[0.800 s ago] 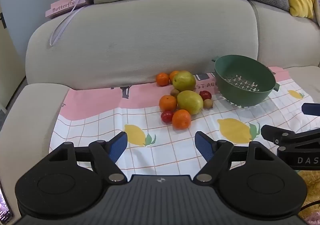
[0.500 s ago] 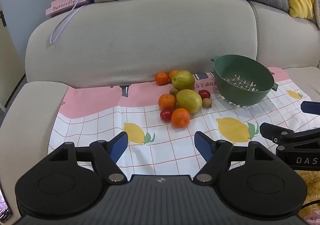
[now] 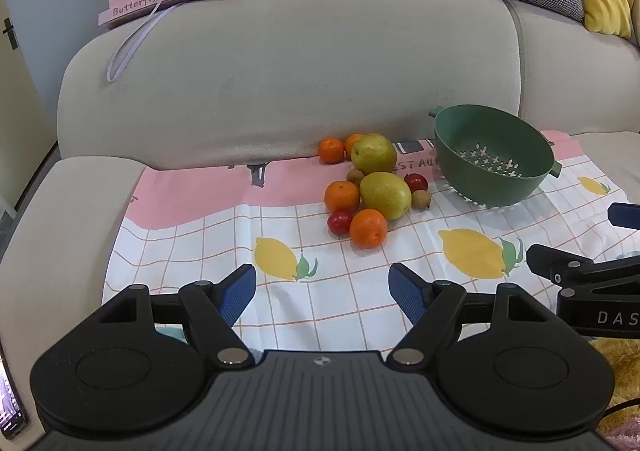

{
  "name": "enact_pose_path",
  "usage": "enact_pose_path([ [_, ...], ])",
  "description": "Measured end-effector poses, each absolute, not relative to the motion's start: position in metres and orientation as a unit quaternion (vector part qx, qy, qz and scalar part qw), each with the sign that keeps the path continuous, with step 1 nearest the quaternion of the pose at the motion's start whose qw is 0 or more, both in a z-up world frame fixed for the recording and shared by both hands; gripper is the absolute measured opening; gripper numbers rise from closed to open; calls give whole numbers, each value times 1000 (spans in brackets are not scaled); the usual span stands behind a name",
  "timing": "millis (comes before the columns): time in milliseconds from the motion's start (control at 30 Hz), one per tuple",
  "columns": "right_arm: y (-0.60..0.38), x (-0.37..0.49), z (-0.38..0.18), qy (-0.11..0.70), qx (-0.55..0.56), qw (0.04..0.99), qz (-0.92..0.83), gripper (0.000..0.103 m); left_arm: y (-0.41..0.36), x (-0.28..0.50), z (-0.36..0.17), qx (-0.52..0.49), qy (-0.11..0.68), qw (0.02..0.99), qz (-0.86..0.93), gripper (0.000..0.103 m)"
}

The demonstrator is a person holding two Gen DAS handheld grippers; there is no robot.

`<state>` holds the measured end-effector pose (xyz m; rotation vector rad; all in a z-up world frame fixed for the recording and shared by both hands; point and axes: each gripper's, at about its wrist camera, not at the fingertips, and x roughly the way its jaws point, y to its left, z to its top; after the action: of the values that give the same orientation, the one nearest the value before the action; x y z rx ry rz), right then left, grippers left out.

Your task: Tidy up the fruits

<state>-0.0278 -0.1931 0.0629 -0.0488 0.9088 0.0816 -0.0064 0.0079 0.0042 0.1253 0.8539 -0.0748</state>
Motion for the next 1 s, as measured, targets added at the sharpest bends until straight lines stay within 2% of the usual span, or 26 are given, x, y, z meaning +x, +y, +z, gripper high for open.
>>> enact_pose_path([
  [1000, -184, -31, 62, 442, -18, 896, 43, 99, 15, -10, -1, 50, 423, 904, -27, 89],
])
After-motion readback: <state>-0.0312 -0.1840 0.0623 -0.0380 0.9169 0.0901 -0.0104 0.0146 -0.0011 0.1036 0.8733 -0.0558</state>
